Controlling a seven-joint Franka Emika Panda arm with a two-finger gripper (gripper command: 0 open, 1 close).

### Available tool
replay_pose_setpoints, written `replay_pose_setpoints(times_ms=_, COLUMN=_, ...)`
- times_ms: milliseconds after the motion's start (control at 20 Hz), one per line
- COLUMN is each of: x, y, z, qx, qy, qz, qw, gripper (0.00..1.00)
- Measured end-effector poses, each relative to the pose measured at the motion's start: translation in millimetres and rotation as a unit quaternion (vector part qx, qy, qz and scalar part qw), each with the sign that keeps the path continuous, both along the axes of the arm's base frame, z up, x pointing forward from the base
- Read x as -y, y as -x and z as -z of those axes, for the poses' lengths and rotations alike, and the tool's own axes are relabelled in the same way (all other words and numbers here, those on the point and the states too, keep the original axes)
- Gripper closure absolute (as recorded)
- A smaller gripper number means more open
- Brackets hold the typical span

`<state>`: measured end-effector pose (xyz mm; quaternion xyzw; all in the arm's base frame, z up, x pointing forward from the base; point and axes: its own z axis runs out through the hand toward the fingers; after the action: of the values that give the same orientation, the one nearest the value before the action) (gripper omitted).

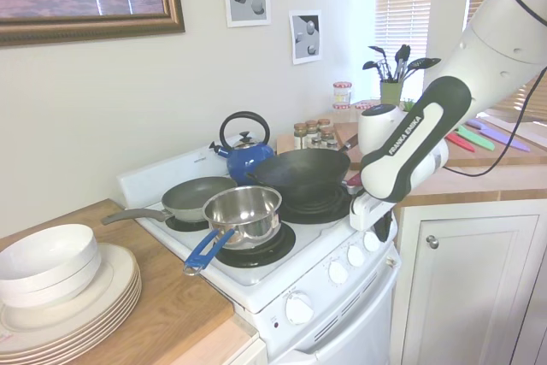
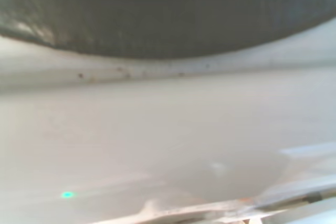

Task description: Turn on the stove on the bottom right

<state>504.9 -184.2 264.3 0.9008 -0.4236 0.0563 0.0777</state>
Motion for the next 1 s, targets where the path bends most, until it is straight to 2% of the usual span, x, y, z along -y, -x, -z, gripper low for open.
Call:
replay_pose_setpoints(times_ms=350, x=7, y=5, z=7, qx=-0.005, qy=-0.013, qz=0.006, qw=0.9999, gripper=1.0)
replay_pose_setpoints(times_ms=650, x=31, y=15, z=24, qx=-0.009, qy=-0.013, qz=0.015, qw=0.9998, gripper=1.0)
replay_pose_setpoints(times_ms=1000, x=28, y=11, z=15, qx=0.002, qy=-0.011, qz=0.009, qw=0.9999, gripper=1.0)
